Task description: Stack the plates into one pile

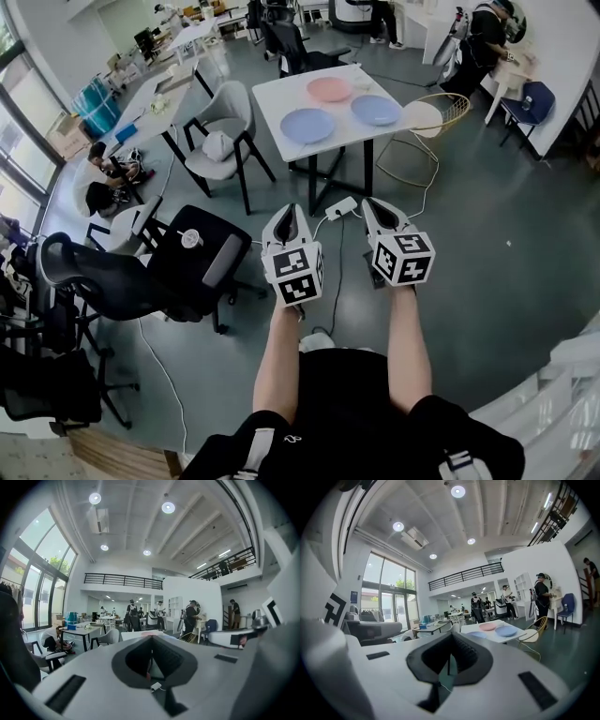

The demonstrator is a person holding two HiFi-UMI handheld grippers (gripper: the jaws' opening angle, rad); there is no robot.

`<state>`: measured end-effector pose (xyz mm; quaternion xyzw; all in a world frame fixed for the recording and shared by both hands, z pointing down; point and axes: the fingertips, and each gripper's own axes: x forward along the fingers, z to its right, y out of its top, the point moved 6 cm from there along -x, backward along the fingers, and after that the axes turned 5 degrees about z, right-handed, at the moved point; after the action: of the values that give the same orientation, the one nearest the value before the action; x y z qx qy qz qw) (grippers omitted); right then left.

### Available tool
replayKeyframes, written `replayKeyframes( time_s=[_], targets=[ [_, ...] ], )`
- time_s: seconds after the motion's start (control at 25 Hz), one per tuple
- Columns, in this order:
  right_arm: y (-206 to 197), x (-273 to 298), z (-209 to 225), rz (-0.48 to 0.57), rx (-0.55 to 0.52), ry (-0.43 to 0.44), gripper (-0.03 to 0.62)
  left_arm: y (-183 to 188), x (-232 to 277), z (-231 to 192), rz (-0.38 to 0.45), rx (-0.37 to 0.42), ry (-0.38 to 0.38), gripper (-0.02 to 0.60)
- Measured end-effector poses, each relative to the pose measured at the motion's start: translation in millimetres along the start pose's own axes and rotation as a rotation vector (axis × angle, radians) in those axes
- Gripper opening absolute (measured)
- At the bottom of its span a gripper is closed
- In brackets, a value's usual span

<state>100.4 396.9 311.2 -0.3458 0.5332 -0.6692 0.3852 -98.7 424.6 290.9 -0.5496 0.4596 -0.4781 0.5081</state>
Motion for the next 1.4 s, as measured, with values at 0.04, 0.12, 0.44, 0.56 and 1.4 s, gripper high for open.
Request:
replayKeyframes(
  time_s=[0.04, 0.12, 0.44, 0.56, 1.4],
  targets=[
    [1.0, 1.2, 1.2, -0.007, 0.002, 0.017, 0.008, 2.3, 0.9, 2.4, 0.008, 0.015, 0.011, 0.015],
    [1.8, 2.5, 2.5, -0.021, 0.01, 0.048, 0.008, 8.4, -0.4, 8.2, 0.037, 0.07, 0.036, 0.015],
    [-0.9, 8.4, 7.5, -0.007, 0.008, 0.076, 0.008, 9.5, 14.0, 17.0, 0.057, 0.1, 0.025, 0.015],
    [3.0, 13.1, 11.5, 0.025, 0.003, 0.067, 0.008, 16.2, 20.9, 21.9, 0.09, 0.151, 0.028, 0.015],
    [5.7, 120.5, 78.7, 0.061, -0.051, 0.043, 0.008, -2.5, 175.9, 9.3, 0.107, 0.104, -0.034, 0.015]
  ],
)
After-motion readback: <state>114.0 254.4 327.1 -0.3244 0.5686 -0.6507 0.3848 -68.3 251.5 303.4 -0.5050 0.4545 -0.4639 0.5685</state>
